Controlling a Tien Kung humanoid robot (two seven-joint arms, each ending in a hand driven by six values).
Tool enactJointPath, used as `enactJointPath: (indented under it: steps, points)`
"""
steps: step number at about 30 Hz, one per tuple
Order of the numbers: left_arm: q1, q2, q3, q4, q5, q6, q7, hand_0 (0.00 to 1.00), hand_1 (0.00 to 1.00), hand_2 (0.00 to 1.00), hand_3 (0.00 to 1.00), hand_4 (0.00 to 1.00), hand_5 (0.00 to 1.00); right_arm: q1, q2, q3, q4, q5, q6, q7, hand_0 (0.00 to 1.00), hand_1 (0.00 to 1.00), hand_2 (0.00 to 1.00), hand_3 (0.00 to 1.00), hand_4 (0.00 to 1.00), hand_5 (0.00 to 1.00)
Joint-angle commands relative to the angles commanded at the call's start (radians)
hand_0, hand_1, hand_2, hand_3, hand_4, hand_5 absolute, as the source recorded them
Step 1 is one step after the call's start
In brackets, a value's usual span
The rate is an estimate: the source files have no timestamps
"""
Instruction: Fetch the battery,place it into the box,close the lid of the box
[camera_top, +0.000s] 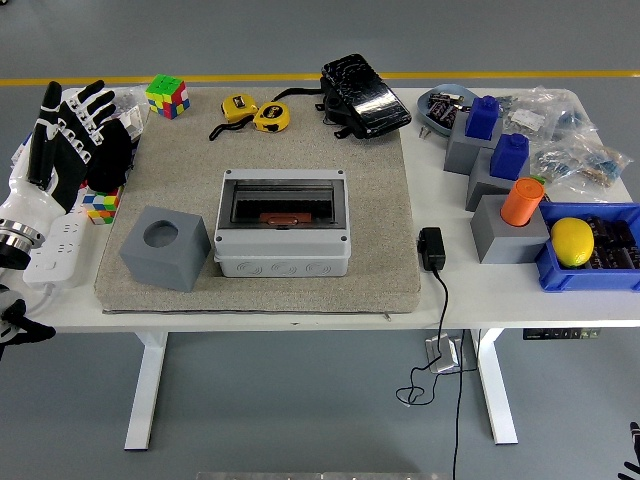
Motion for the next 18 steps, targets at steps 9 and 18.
enactJointPath:
  steps: [9, 18]
  points:
    - [-0.003, 0.001, 0.001, 0.001, -0.002, 0.008, -0.002, 0.911, 0.917, 0.898, 0.893, 0.998, 0.998, 0.002, -0.001, -0.002, 0.000, 0.001, 0.000, -0.001, 0.834, 0.806, 0.766, 0.789, 0.998, 0.998]
    - [-0.005, 0.002, 0.007, 0.003, -0.005, 0.011, -0.004, 0.909, 0.913, 0.898, 0.894, 0.998, 0.998, 0.001, 0.001, -0.002, 0.000, 0.004, 0.000, 0.001, 0.835, 0.806, 0.767, 0.789, 0.998, 0.998]
